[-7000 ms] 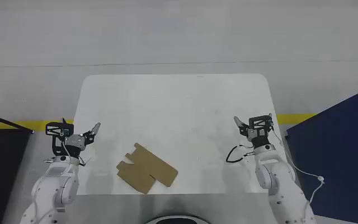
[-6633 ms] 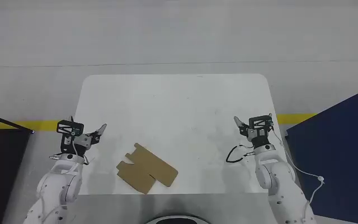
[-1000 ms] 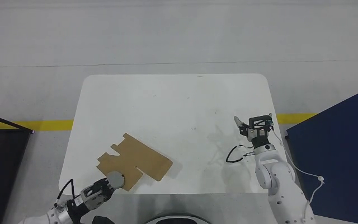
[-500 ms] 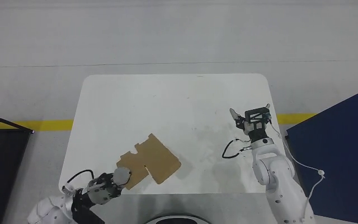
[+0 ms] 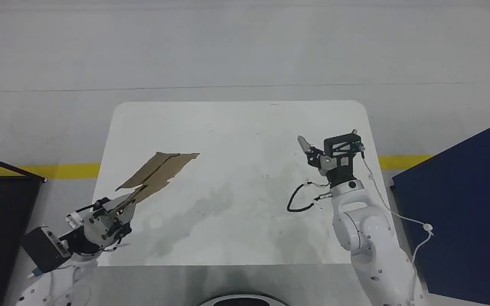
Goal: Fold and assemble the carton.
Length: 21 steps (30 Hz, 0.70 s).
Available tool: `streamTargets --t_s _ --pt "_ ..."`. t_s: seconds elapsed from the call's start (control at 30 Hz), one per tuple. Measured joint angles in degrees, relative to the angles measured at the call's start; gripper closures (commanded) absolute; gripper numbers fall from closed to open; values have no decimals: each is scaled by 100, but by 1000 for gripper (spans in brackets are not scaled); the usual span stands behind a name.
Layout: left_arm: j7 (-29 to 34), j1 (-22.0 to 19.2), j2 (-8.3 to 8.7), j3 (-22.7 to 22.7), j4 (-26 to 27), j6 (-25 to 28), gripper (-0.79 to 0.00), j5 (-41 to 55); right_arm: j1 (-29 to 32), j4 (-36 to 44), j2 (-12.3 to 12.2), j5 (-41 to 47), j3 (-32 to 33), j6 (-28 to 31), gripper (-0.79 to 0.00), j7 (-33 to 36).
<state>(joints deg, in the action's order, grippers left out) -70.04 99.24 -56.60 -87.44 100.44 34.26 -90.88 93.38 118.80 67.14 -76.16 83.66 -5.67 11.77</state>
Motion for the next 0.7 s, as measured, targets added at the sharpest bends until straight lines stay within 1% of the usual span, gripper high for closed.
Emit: streamTargets --t_s 0.07,0.13,0.17,0.2,0.23,0.27,0.33,0.37,0.43,0.5,0.57,0.7 --pt "261 57 -37 213 -100 259 0 301 -39 -8 14 81 -70 76 -785 -49" --pt "810 -48 -69 501 -276 809 0 1204 -278 -150 53 522 -363 484 -785 -284" --pt "1067 -148 -81 602 -353 1066 0 1776 -428 -272 72 716 -512 660 -785 -380" --pt "1414 -289 -100 750 -479 1413 0 2703 -648 -450 101 923 -718 835 -785 -470" --pt "1675 -401 -112 869 -576 1672 0 3467 -812 -579 124 1036 -867 929 -785 -507" --pt "1998 -575 -124 1009 -691 1941 0 4455 -1018 -722 154 1120 -1055 1019 -785 -533" --pt "2505 -815 -144 1270 -746 2065 0 5825 -1264 -845 193 1217 -1291 1137 -785 -577" --pt "2861 -967 -153 1438 -697 2008 0 6662 -1381 -886 213 1345 -1376 1230 -785 -637" --pt "3341 -1125 -159 1600 -611 1794 0 7741 -1479 -914 226 1610 -1392 1429 -785 -696" --pt "3537 -1145 -159 1621 -595 1739 0 8562 -1487 -916 226 1666 -1379 1462 -785 -702" --pt "3428 -1137 -159 1612 -598 1765 0 8795 -1482 -914 225 1634 -1378 1431 -785 -698" --pt "3395 -1135 -159 1611 -599 1770 0 8350 -1481 -913 225 1630 -1378 1428 -785 -697"
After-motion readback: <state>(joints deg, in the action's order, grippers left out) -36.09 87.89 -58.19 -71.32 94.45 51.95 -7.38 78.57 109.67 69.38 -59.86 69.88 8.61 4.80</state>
